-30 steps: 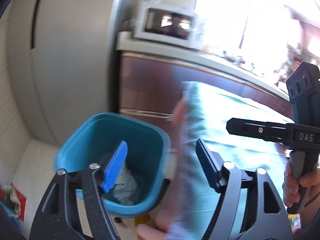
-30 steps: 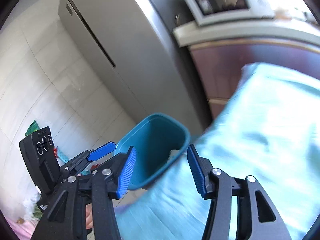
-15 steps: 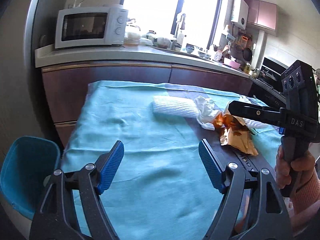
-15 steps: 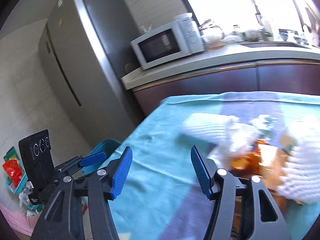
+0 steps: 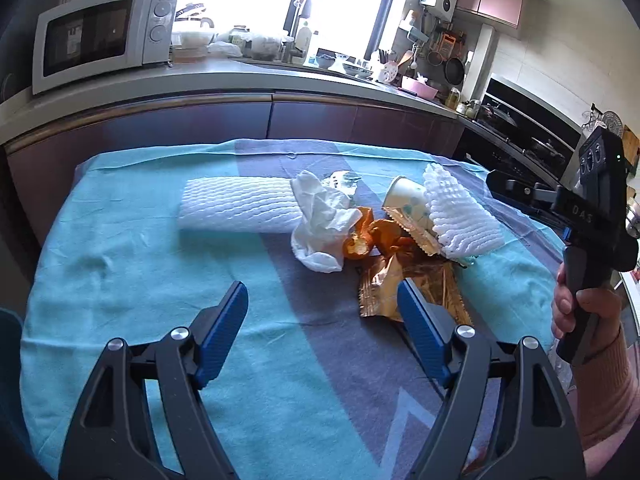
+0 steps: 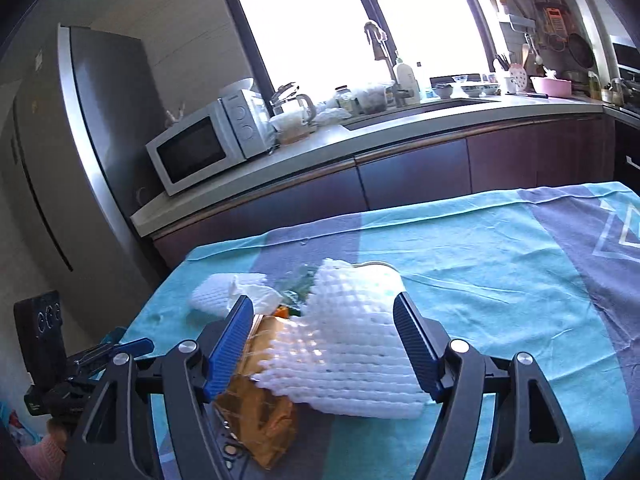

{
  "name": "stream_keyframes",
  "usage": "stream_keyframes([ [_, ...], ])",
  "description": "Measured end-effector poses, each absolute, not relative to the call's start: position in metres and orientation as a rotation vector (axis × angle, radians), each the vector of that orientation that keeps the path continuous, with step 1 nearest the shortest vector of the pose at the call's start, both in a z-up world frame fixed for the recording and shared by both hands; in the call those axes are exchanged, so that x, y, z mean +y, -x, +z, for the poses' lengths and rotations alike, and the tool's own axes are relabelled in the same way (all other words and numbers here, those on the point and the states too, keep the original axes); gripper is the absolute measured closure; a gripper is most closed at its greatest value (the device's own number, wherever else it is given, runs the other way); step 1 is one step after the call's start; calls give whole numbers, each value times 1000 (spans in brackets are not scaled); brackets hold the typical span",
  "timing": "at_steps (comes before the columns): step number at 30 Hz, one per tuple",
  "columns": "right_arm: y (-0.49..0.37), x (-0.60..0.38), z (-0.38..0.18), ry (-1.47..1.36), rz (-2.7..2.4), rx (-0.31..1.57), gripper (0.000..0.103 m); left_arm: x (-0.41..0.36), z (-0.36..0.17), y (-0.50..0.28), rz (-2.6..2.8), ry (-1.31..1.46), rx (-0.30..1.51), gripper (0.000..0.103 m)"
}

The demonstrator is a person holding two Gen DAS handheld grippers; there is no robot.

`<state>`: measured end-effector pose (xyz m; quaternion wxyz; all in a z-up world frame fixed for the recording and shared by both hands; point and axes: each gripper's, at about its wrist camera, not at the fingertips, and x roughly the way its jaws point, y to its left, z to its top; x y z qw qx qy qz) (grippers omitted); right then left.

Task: Collect trash
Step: 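Move both open tools back over the trash pile on the table, then grasp the gold snack wrapper with the left tool while the right tool grasps the white foam net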

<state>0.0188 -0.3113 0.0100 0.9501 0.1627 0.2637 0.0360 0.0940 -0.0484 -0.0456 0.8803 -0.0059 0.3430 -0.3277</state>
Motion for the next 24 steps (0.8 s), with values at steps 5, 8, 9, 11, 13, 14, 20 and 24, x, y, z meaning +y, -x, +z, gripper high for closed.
stream_keyframes([
  [5, -22, -334, -7, -374, 70, 578, 31, -72, -48, -93, -734, -4, 740, 27],
  [8, -26, -337, -15, -390, 85, 601, 31, -84, -52, -92, -766, -16, 765, 27],
  [9, -26, -336, -17, -393, 93, 605, 31, -88, -54, -91, -774, -20, 776, 27],
  [11, -24, -335, -19, -398, 113, 608, 31, -95, -57, -91, -796, -21, 797, 27],
  [13, -22, -332, -20, -399, 133, 611, 34, -102, -60, -93, -810, -18, 829, 27],
  [14, -22, -331, -21, -398, 146, 612, 38, -106, -62, -94, -816, -21, 845, 27],
  [20, -16, -321, -23, -397, 216, 618, 63, -125, -76, -100, -839, -30, 945, 34],
  [24, -12, -315, -24, -403, 264, 618, 73, -126, -80, -100, -825, -44, 955, 52],
])
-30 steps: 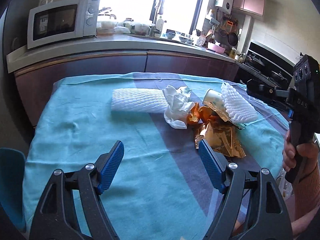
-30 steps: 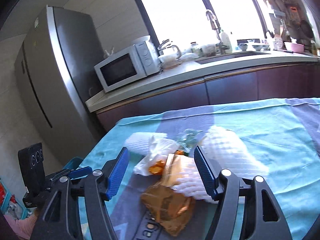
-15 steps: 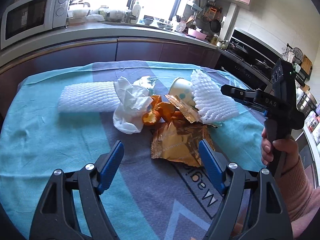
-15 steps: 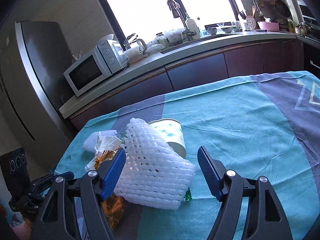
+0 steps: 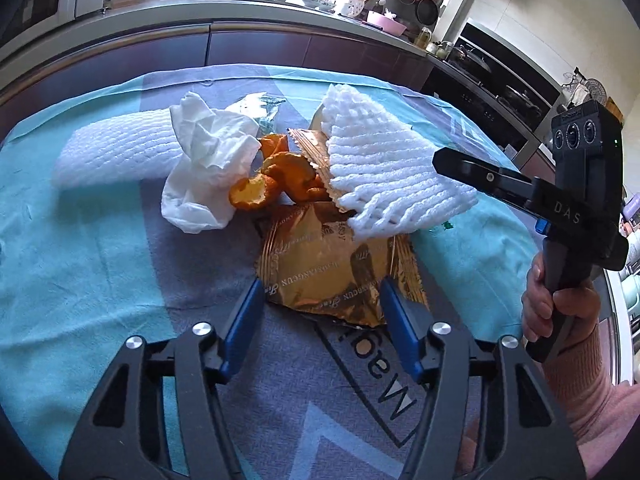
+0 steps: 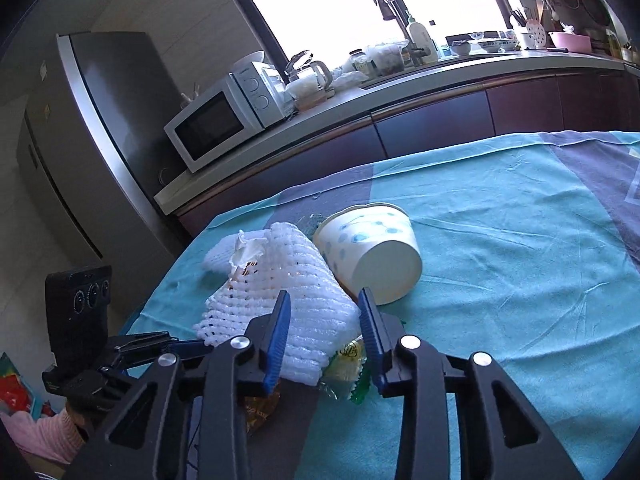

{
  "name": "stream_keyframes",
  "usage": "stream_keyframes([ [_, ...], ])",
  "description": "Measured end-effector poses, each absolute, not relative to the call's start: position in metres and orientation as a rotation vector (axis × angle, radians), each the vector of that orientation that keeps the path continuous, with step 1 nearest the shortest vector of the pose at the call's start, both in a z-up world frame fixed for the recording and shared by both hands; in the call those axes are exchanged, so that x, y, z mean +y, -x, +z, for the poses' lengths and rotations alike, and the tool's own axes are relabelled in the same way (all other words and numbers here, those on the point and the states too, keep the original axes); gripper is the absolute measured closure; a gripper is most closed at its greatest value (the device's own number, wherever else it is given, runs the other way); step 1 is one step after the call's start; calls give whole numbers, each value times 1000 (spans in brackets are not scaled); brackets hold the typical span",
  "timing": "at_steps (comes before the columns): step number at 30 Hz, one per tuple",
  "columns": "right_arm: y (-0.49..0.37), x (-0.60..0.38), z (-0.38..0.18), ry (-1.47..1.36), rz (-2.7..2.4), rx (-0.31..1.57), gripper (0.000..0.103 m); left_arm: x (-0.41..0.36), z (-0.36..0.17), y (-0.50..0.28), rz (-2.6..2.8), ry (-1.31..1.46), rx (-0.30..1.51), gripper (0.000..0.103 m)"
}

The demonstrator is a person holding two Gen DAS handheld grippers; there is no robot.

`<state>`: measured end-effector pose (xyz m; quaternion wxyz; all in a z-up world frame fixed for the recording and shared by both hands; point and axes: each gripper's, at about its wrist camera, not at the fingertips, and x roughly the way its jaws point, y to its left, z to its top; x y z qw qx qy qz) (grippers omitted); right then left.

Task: Collect trash
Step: 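Grasp the gold snack wrapper with the left tool while the right tool grasps the white foam net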

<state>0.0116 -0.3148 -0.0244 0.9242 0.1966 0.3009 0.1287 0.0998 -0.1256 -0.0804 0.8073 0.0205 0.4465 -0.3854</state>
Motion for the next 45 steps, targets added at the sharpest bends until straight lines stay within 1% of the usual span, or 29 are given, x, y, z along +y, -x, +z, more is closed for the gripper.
stream_keyframes([
  [1, -11, -314, -25, -407, 274, 617, 75, -125, -81, -100, -821, -39, 959, 57],
  [2, -10, -313, -25, -407, 278, 617, 79, -125, -82, -100, -814, -37, 964, 66],
  [3, -9, -312, -26, -408, 281, 618, 82, -123, -82, -101, -803, -37, 965, 72],
  [5, -7, -312, -26, -420, 290, 613, 85, -121, -82, -101, -787, -38, 964, 80],
  [6, -5, -312, -26, -427, 292, 606, 86, -120, -82, -101, -781, -34, 965, 88],
  [9, 0, -317, -24, -451, 288, 588, 89, -116, -81, -101, -788, -17, 968, 98],
  [13, 6, -323, -22, -455, 262, 578, 89, -112, -77, -93, -811, -12, 951, 98],
  [14, 7, -323, -23, -446, 250, 583, 89, -111, -75, -92, -808, -16, 945, 91],
  [15, 7, -323, -24, -435, 238, 592, 89, -110, -75, -91, -808, -19, 948, 64],
  [17, 8, -321, -28, -413, 219, 607, 89, -107, -75, -89, -800, -14, 944, 34],
  [23, 6, -319, -37, -399, 192, 644, 89, -113, -78, -91, -844, 9, 972, 34],
  [27, 5, -318, -37, -399, 196, 647, 89, -117, -81, -101, -898, 103, 1013, 35],
  [28, 6, -318, -38, -400, 197, 647, 89, -117, -82, -105, -904, 130, 1025, 37],
  [29, 6, -318, -38, -402, 198, 646, 89, -116, -84, -109, -906, 149, 1033, 45],
  [30, 7, -318, -38, -402, 199, 646, 89, -116, -87, -113, -899, 165, 1045, 57],
  [31, 7, -318, -38, -401, 201, 647, 89, -116, -89, -116, -895, 183, 1055, 62],
  [32, 7, -317, -38, -400, 202, 647, 89, -115, -91, -120, -904, 209, 1069, 73],
  [33, 7, -317, -38, -400, 203, 647, 89, -113, -95, -123, -917, 243, 1090, 87],
  [34, 7, -317, -38, -400, 206, 647, 89, -112, -98, -125, -927, 266, 1104, 92],
  [38, 6, -316, -36, -408, 220, 644, 89, -106, -102, -121, -929, 286, 1096, 95],
  [45, 7, -302, -28, -422, 268, 621, 90, -91, -86, -106, -915, 224, 1032, 96],
])
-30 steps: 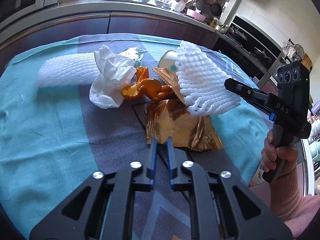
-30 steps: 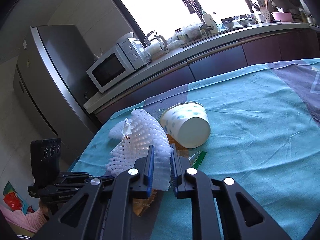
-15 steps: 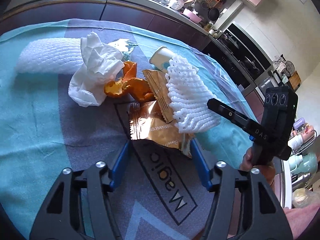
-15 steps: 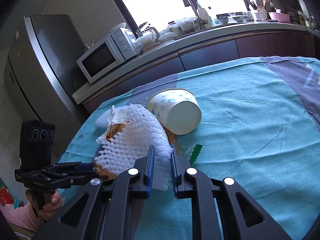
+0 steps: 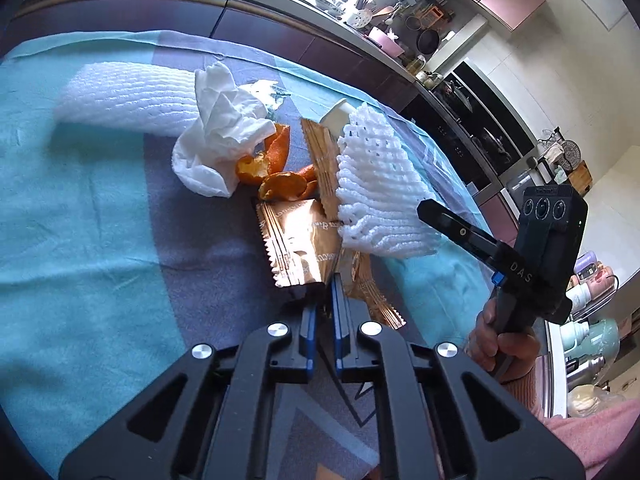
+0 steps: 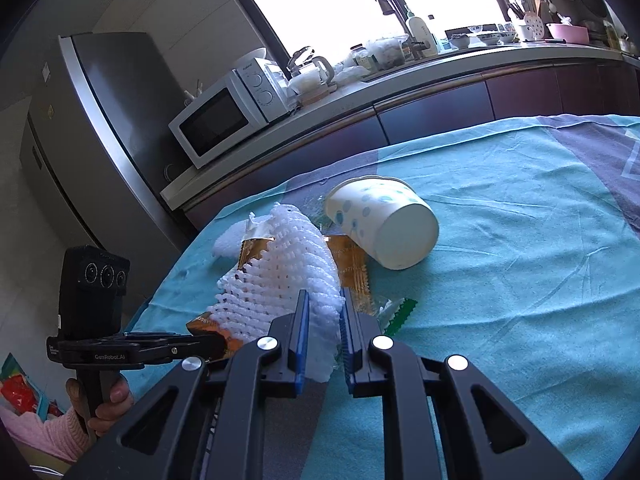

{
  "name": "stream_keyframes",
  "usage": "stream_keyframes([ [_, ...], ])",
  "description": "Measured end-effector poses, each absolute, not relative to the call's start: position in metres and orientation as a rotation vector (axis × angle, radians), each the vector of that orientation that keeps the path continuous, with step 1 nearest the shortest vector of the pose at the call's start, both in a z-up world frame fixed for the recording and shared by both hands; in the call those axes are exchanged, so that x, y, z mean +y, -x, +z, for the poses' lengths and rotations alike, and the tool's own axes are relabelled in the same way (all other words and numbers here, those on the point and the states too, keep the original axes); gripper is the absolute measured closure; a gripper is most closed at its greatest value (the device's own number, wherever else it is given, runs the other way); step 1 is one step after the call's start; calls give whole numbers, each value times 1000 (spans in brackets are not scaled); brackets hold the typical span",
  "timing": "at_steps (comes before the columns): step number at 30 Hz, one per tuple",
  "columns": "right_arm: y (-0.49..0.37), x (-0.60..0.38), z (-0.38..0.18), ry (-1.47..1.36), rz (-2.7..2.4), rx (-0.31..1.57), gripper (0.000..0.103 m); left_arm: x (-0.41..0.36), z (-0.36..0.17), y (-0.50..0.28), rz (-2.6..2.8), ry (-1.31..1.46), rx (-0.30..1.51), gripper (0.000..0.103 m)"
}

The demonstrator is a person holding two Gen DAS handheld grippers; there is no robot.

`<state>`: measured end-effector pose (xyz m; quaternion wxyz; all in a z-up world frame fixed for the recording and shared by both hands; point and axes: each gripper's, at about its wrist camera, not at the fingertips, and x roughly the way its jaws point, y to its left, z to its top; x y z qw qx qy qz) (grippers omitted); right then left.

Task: Collect trash
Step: 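Grasp the gold snack wrapper with the left tool while the right tool grasps the white foam net, then carry wrapper and foam net to the wastebasket and open both tools inside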

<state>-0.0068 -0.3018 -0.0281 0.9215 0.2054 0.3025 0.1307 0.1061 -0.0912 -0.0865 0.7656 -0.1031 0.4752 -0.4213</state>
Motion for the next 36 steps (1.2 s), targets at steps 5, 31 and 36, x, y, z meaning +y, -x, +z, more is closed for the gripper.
stream_keyframes([
  [5, 3, -283, -19, -418, 326, 611, 90, -68, -76, -94, -898, 200, 998, 98],
  [31, -71, -119, 20, -324, 714, 647, 90, 146, -28, -51, -499, 300, 779, 99],
  [36, -90, -81, 22, -298, 784, 677, 90, 193, -24, -47, -389, 335, 748, 99],
])
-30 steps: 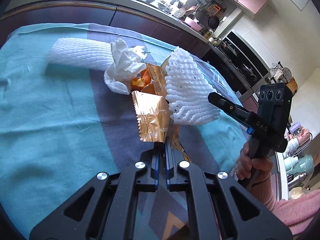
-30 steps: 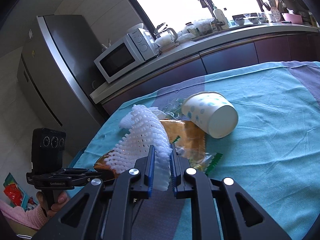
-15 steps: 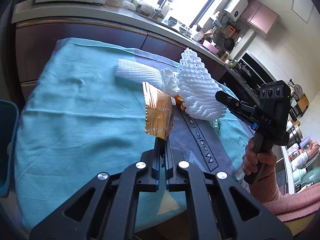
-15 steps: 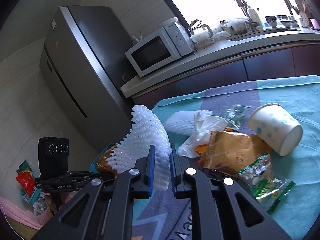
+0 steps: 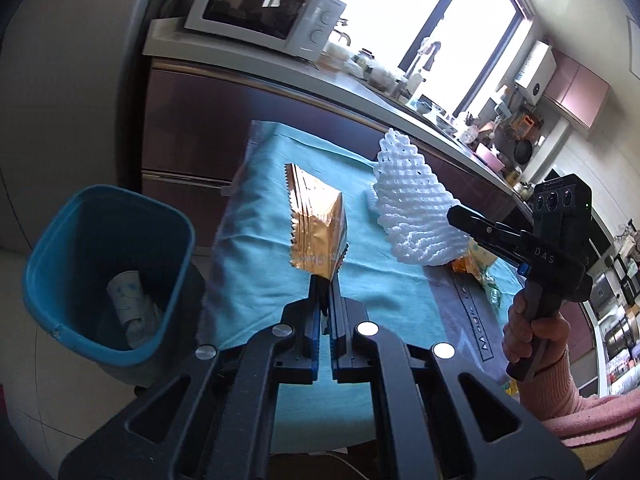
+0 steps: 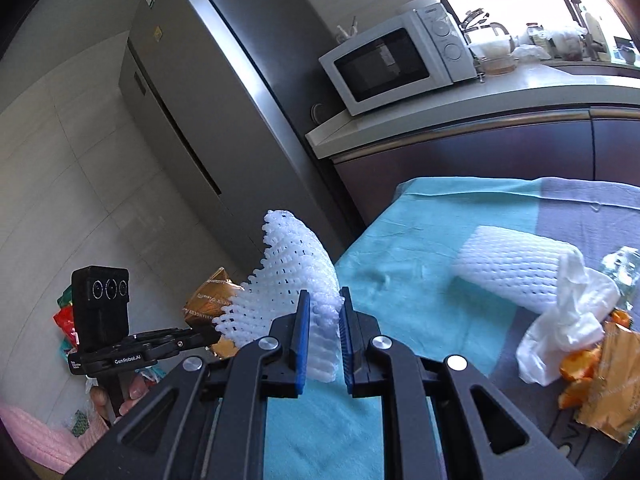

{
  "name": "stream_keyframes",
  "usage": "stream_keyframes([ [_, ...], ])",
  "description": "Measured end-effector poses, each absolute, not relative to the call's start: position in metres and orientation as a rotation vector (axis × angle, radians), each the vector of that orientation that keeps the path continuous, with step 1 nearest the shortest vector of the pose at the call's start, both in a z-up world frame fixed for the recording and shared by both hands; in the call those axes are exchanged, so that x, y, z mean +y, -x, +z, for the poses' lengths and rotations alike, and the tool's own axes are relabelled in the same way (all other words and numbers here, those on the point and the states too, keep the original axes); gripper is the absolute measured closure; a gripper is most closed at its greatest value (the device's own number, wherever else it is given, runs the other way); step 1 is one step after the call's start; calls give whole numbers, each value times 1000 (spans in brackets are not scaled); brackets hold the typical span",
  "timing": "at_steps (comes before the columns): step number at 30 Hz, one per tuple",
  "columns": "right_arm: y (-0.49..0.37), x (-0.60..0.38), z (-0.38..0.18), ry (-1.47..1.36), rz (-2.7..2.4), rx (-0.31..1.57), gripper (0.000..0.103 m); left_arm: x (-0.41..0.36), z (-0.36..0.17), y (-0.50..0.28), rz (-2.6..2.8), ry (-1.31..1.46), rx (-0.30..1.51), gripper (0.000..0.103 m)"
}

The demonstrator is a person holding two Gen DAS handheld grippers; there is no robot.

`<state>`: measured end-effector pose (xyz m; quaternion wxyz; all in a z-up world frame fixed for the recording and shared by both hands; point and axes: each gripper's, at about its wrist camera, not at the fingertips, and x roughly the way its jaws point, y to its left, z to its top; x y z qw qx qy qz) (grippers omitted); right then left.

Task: Collect trash
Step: 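Carry wrapper and foam net to the wastebasket and open both tools inside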

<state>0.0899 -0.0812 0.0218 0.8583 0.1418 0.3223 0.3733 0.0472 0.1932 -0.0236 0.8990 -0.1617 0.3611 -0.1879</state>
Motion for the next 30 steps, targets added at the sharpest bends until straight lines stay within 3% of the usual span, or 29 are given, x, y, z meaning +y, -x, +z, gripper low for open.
stream_keyframes([
  [17, -127, 30, 10, -179, 895, 803, 90, 308, -50, -51, -78, 427, 767, 99],
  [30, -143, 96, -16, -69, 879, 910, 90, 329, -91, -68, 10, 446, 851, 99],
])
